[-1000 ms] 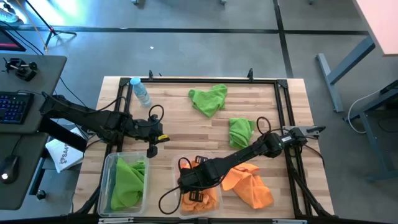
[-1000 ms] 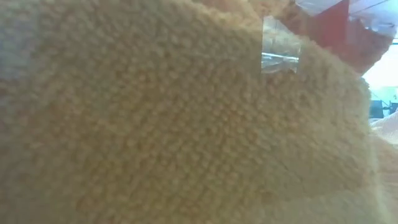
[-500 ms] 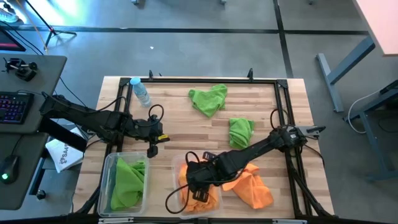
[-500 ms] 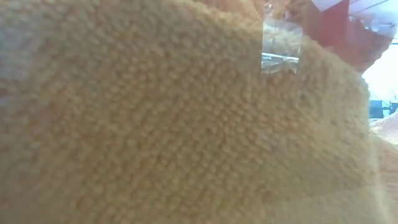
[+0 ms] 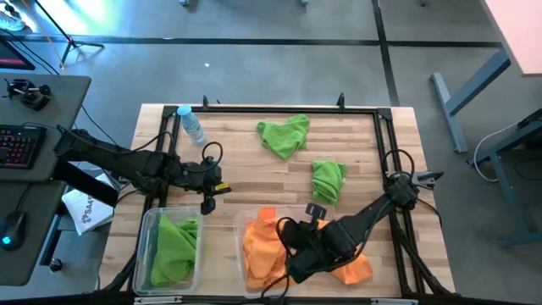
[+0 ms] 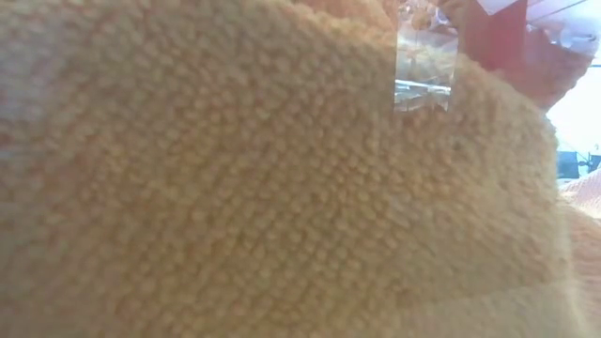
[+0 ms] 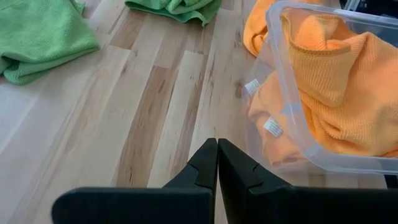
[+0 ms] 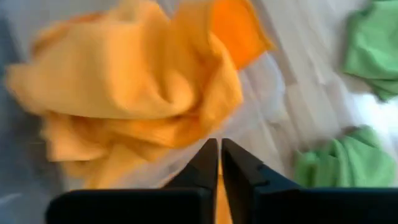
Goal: Sort microfiber towel by color & place in baskets
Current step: Put the green towel into the left transparent bin
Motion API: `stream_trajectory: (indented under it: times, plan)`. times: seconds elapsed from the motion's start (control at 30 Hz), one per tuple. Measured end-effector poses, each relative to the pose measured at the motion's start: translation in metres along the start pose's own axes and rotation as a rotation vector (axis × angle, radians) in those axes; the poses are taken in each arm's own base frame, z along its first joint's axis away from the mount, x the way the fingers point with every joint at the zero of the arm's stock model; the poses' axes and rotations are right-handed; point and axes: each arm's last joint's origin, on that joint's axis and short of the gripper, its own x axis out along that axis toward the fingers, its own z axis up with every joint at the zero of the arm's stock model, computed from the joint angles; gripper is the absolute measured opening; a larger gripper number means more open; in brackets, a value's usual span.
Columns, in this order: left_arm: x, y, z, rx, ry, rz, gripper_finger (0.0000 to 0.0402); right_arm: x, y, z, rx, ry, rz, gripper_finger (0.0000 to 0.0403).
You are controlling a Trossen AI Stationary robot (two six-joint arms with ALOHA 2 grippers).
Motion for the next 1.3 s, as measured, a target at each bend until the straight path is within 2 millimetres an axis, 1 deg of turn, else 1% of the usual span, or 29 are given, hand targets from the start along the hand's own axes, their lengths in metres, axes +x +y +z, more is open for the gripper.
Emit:
stream_trajectory:
  times: [0.03, 0.13, 0.2, 0.3, 0.4, 0.57, 0.7, 0.8, 0.9, 0.97, 1.1, 1.2, 1.3]
  plan:
    - [0.0, 0.0, 0.0, 0.0, 0.0, 0.0, 0.0, 0.001, 0.0, -0.003, -0.002, -0.001, -0.025, 0.001]
    - [0.0, 0.0, 0.0, 0.001, -0.001, -0.001, 0.0, 0.006, 0.001, -0.008, 0.005, -0.019, -0.076, 0.0013]
    - [0.0, 0.0, 0.0, 0.024, -0.002, 0.0, 0.0, 0.011, 0.001, -0.01, -0.002, -0.006, -0.091, 0.0006]
    - [0.0, 0.0, 0.0, 0.082, -0.002, 0.001, 0.0, 0.017, -0.007, -0.016, 0.0, 0.023, -0.126, 0.0003]
    - [0.0, 0.0, 0.0, 0.131, -0.004, 0.006, 0.0, 0.017, -0.023, -0.024, 0.041, 0.039, -0.155, 0.0001]
    - [0.0, 0.001, 0.003, 0.173, -0.044, 0.058, 0.0, 0.011, -0.059, -0.046, 0.191, -0.046, -0.124, 0.0001]
    - [-0.001, 0.001, 0.013, 0.229, -0.157, 0.124, 0.0, 0.014, -0.089, -0.067, 0.353, -0.197, -0.013, 0.0]
    - [-0.002, 0.005, 0.021, 0.291, -0.225, 0.195, 0.0, 0.02, -0.106, -0.082, 0.476, -0.381, 0.088, 0.0]
    - [-0.002, 0.013, 0.029, 0.274, -0.269, 0.253, 0.0002, 0.028, -0.121, -0.095, 0.558, -0.55, 0.145, 0.0]
    - [-0.002, 0.019, 0.034, 0.247, -0.274, 0.275, 0.0005, 0.035, -0.13, -0.103, 0.594, -0.604, 0.162, 0.0]
    - [0.0, 0.028, 0.044, 0.22, -0.269, 0.292, 0.0021, 0.044, -0.146, -0.11, 0.667, -0.625, 0.202, 0.0]
    - [0.004, 0.033, 0.054, 0.204, -0.257, 0.282, 0.0041, 0.055, -0.157, -0.117, 0.559, -0.594, 0.156, 0.0]
    - [0.014, 0.04, 0.066, 0.187, -0.216, 0.294, 0.0067, 0.068, -0.173, -0.124, 0.553, -0.536, 0.156, 0.0]
